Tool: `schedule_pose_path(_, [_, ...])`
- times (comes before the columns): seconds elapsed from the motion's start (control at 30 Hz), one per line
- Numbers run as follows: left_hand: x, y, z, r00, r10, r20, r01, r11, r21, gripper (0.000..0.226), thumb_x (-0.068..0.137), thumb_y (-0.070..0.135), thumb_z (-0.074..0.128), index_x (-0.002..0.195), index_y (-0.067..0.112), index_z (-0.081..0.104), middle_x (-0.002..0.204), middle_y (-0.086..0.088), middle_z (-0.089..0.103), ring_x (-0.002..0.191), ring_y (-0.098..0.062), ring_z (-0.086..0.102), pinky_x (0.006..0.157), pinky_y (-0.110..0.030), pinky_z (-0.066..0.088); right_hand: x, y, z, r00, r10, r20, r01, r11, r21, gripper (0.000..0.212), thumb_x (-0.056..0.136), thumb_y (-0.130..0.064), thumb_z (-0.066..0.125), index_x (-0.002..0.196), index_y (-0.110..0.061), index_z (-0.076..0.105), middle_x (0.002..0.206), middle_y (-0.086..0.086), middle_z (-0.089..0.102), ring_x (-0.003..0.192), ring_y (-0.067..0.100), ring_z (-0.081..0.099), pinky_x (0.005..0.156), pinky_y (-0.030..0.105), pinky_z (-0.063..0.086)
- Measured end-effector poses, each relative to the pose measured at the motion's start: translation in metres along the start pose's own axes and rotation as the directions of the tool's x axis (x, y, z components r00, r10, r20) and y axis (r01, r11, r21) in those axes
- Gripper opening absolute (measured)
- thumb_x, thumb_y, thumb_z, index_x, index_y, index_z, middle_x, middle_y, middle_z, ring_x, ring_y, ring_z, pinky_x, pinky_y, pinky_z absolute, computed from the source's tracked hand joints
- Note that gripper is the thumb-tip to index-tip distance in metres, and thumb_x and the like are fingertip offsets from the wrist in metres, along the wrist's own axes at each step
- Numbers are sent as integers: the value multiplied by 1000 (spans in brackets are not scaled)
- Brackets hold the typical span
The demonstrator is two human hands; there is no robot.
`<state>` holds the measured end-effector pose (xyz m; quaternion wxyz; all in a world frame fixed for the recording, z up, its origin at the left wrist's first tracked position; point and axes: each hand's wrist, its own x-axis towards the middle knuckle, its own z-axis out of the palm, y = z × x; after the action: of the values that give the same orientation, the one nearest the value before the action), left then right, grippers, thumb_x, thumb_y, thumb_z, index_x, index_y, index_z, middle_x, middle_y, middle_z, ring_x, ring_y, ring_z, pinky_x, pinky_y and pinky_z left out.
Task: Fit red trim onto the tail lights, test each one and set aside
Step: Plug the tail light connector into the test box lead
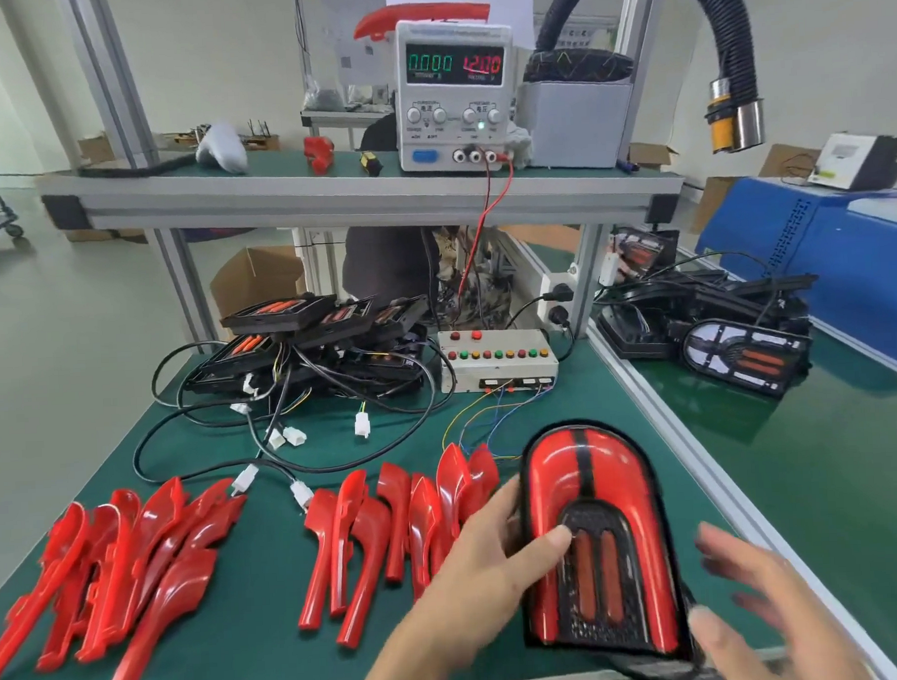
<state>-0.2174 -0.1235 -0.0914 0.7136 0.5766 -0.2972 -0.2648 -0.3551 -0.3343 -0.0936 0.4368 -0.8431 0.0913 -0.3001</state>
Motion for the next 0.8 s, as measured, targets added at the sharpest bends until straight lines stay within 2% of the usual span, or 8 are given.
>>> schedule_pose_path(0.1, [21,7,19,991,-22,132,12,997,76,40,104,27,59,144,24,54,137,-5,65,129,-20,59,112,-41,46,15,-2,-1,938,259,232,-312,921,235,36,80,-51,69,112,-35,74,121,-3,74,119,14,66,112,38,44])
schedule_pose_path(0.2, [43,2,36,987,-41,153,10,980,197,33,102,48,54,127,30,66,121,3,72,107,-9,65,105,-35,51,25,3,-14,869,437,232,-495,785,373,42,72,-47,74,109,-27,78,109,12,78,106,32,73,110,58,43])
schedule_pose_path(0.27, [58,-3,35,997,-74,-36,82,938,337,47,95,68,46,99,28,69,97,7,73,85,-11,66,89,-34,54,24,13,-15,808,541,233,-580,661,477,44,73,-46,76,104,-14,79,102,20,77,93,38,76,99,55,52])
schedule_pose_path(0.37, [81,-12,11,942,29,-335,225,686,692,36,100,45,54,99,11,69,100,-7,74,96,-28,68,87,-38,53,26,27,-12,727,665,173,-579,458,675,45,82,-43,69,106,-6,73,92,15,79,74,27,78,67,38,62])
schedule_pose_path(0.43, [90,-23,2,957,17,-291,246,485,839,28,98,37,60,105,10,65,109,-10,71,106,-31,63,89,-38,50,29,29,-6,692,709,133,-561,412,718,36,86,-44,67,108,-15,70,85,5,80,63,15,75,67,34,57])
schedule_pose_path(0.57, [105,-42,25,955,-188,-229,263,180,948,47,97,47,62,124,9,53,131,-15,55,121,-38,56,96,-45,47,40,34,4,609,781,139,-548,287,786,24,96,-42,63,106,-21,69,79,-3,79,57,7,72,69,29,48])
schedule_pose_path(0.7, [120,-48,42,957,-195,-214,229,58,972,32,99,18,59,128,7,51,132,-17,57,124,-38,58,98,-45,48,50,40,14,589,799,125,-562,294,773,21,96,-40,65,99,-19,67,70,-3,77,54,7,70,64,28,49])
schedule_pose_path(0.8, [118,-44,40,932,-215,-291,322,128,938,30,97,10,54,127,5,53,131,-18,59,124,-36,58,98,-40,48,59,44,15,575,806,140,-588,288,756,21,93,-39,69,99,-19,66,71,0,77,72,15,69,62,29,54])
